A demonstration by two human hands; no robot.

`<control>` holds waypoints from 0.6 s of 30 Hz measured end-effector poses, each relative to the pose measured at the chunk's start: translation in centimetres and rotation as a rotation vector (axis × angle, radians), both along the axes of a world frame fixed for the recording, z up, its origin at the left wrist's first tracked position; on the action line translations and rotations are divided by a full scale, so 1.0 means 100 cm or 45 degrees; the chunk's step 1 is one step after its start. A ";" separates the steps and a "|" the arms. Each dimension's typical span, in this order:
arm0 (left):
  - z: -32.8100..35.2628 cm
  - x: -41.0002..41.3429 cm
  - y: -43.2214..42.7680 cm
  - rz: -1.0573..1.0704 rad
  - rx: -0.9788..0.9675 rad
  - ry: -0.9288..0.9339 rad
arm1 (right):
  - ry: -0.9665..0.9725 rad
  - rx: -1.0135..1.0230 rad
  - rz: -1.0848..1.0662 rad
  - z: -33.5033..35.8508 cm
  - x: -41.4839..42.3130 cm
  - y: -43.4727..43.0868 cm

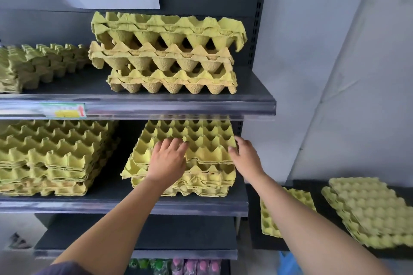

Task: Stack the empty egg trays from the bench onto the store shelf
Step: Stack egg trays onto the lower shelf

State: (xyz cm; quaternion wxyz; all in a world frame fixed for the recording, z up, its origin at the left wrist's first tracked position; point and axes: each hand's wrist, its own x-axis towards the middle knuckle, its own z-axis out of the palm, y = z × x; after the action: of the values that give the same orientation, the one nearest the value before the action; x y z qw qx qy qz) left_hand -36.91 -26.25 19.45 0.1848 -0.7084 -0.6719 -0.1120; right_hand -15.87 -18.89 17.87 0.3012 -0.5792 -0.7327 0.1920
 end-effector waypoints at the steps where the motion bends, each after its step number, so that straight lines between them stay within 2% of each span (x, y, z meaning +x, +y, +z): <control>1: 0.003 0.004 -0.001 -0.026 0.019 0.010 | -0.072 0.050 0.010 0.001 0.005 -0.004; 7: 0.018 0.047 -0.001 -0.218 0.088 0.018 | -0.505 0.320 0.020 0.006 0.046 -0.021; 12: 0.024 0.109 0.016 -0.448 0.115 -0.016 | -0.603 0.374 -0.057 0.011 0.101 -0.023; 18: 0.015 0.213 0.043 -0.744 0.122 -0.004 | -0.669 0.252 -0.169 0.001 0.204 -0.014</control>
State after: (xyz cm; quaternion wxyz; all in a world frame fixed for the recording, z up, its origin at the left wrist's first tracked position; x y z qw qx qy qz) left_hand -15.61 -21.95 20.96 0.1768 -0.8621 -0.4339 -0.1931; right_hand 4.49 -20.32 18.00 0.1681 -0.6236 -0.7613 -0.0573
